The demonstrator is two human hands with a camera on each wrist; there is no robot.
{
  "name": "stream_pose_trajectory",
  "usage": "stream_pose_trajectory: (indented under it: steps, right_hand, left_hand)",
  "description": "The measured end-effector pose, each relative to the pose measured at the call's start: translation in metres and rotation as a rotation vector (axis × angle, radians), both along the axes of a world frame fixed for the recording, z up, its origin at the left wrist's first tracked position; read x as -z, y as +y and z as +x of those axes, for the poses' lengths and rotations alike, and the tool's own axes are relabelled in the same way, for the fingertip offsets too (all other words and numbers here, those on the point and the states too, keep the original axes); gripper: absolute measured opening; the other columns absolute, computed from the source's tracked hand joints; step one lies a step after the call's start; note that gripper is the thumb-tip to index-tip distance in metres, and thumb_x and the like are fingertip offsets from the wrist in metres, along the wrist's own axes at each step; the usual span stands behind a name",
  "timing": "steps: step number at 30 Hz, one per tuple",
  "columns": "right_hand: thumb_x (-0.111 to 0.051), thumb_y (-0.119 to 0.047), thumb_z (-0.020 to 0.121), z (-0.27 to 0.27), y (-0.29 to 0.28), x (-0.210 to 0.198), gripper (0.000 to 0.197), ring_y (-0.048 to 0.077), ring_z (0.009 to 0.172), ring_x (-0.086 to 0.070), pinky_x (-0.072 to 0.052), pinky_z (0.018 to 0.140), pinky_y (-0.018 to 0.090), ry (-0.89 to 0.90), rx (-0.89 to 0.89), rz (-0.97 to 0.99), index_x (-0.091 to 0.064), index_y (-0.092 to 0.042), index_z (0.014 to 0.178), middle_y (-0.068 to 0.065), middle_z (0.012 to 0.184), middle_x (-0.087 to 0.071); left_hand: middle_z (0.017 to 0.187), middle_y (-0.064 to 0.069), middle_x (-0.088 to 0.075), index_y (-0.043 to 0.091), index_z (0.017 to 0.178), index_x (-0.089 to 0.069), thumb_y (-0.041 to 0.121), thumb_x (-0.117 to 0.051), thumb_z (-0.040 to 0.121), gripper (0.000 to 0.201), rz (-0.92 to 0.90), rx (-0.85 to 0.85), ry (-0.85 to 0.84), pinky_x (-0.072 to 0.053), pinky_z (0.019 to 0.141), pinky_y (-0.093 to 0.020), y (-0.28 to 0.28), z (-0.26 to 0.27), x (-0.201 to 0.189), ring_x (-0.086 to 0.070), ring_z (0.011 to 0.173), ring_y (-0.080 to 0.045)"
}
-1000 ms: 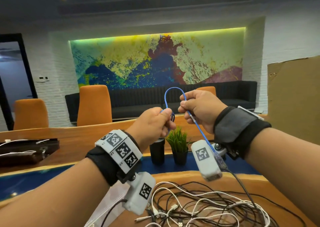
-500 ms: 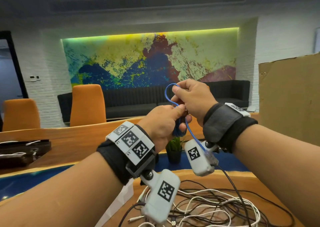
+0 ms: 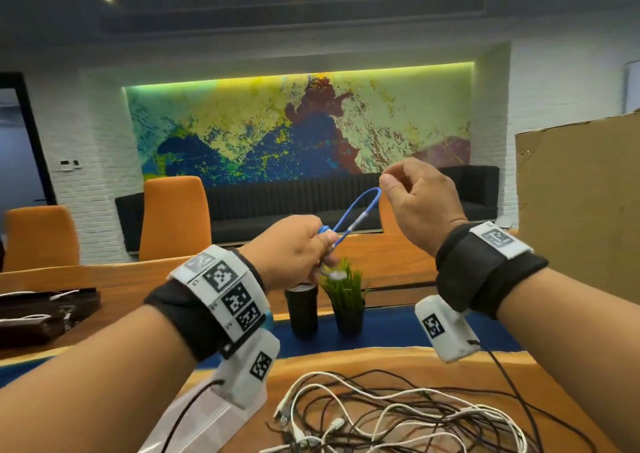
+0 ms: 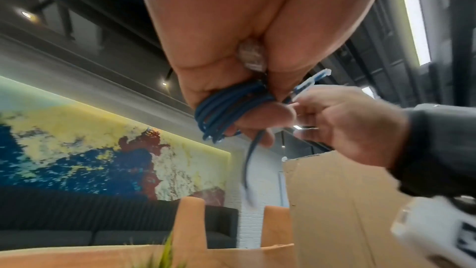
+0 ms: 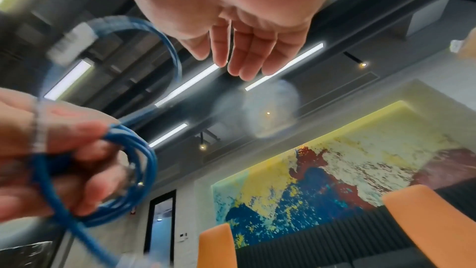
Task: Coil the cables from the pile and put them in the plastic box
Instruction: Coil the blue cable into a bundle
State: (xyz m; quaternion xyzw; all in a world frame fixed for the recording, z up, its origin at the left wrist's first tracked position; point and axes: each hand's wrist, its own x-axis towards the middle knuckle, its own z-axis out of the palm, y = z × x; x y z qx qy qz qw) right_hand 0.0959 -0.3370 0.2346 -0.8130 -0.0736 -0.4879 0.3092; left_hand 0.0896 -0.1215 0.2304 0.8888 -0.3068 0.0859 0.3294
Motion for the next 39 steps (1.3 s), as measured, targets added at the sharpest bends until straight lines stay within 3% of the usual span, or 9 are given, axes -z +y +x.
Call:
stream_pose_trajectory:
  steps: [7,12,14,17,20,24,27,34,39]
  right_hand:
    - [-0.057,-0.042,0.094,-0.042,0.046,-0.020,0.026,0.014,0.083,-0.058,-0.051,0.078,0.038,-0.019,-0.406,-0.132,-0.069,-0.019,0.098,-0.001,0.090,-0.064]
    - [-0.062,-0.051,0.088,-0.032,0.059,-0.001,0.030,0.020,0.096,-0.057,-0.048,0.084,0.035,0.435,0.053,-0.659,-0.070,-0.024,0.098,0.000,0.101,-0.060]
    - [-0.058,-0.042,0.094,-0.026,0.053,0.012,0.028,0.019,0.087,-0.062,-0.052,0.079,0.037,0.464,-0.104,-0.490,-0.072,-0.017,0.095,0.003,0.092,-0.068]
    - [-0.050,-0.026,0.101,-0.023,0.047,0.014,0.027,0.019,0.071,-0.063,-0.054,0.065,0.035,0.428,-0.462,0.251,-0.068,-0.006,0.098,0.013,0.091,-0.068]
    - [-0.042,-0.022,0.104,-0.011,0.034,0.008,0.028,0.019,0.052,-0.053,-0.038,0.046,0.026,0.521,-0.389,0.640,-0.059,-0.001,0.106,0.016,0.078,-0.063]
    - [-0.046,-0.018,0.102,0.000,0.021,0.016,0.032,0.014,0.044,-0.050,-0.038,0.041,0.023,0.765,-0.190,0.480,-0.055,0.007,0.120,0.012,0.078,-0.063]
    - [-0.061,-0.022,0.096,0.003,0.019,0.020,0.057,0.022,0.073,-0.062,-0.058,0.069,0.039,0.499,-0.247,0.550,-0.039,-0.005,0.145,0.015,0.112,-0.059]
    - [-0.053,-0.029,0.090,-0.020,0.041,0.031,0.035,0.023,0.122,-0.054,-0.040,0.108,0.035,-0.048,-0.223,-0.623,-0.072,-0.013,0.114,0.005,0.128,-0.063]
    - [-0.061,-0.029,0.093,-0.022,0.040,0.025,0.025,0.009,0.101,-0.064,-0.050,0.092,0.035,0.268,-0.528,-0.376,-0.069,-0.018,0.114,-0.006,0.105,-0.071]
  left_hand:
    - [0.079,-0.003,-0.057,0.015,0.080,-0.048,0.034,-0.043,0.104,0.031,0.319,-0.198,-0.299,-0.044,0.067,-0.039,0.024,0.025,-0.007,-0.056,0.073,-0.022]
    - [0.073,-0.001,-0.052,0.017,0.075,-0.043,0.035,-0.042,0.104,0.035,0.162,-0.252,-0.314,-0.035,0.060,-0.038,0.025,0.029,-0.006,-0.048,0.064,-0.017]
    - [0.068,-0.004,-0.056,0.010,0.076,-0.050,0.030,-0.044,0.104,0.036,-0.027,-0.204,-0.187,-0.045,0.062,-0.036,0.029,0.030,-0.007,-0.052,0.059,-0.017]
    - [0.062,-0.008,-0.049,0.007,0.073,-0.049,0.016,-0.042,0.105,0.034,-0.184,-0.079,0.134,-0.039,0.045,-0.022,0.032,0.023,-0.001,-0.044,0.039,-0.007]
    - [0.063,-0.006,-0.045,0.012,0.073,-0.049,0.018,-0.043,0.105,0.033,-0.198,0.048,0.342,-0.031,0.051,-0.025,0.033,0.014,0.015,-0.037,0.043,-0.009]
    - [0.066,-0.002,-0.044,0.016,0.079,-0.048,0.016,-0.047,0.102,0.023,-0.440,0.242,0.639,-0.036,0.063,-0.027,0.026,-0.003,0.028,-0.031,0.041,-0.006]
    - [0.063,0.000,-0.047,0.013,0.077,-0.050,0.021,-0.045,0.103,0.028,-0.540,0.223,0.687,-0.047,0.060,-0.023,0.018,-0.007,0.028,-0.030,0.040,-0.006]
    - [0.068,0.000,-0.050,0.016,0.083,-0.053,0.029,-0.042,0.105,0.028,-0.568,0.162,0.679,-0.052,0.059,-0.025,0.004,0.001,0.027,-0.044,0.050,-0.007]
    - [0.062,0.001,-0.042,0.018,0.076,-0.050,0.035,-0.043,0.104,0.034,-0.587,0.221,0.617,-0.044,0.067,-0.029,0.010,-0.001,0.027,-0.040,0.057,-0.012]
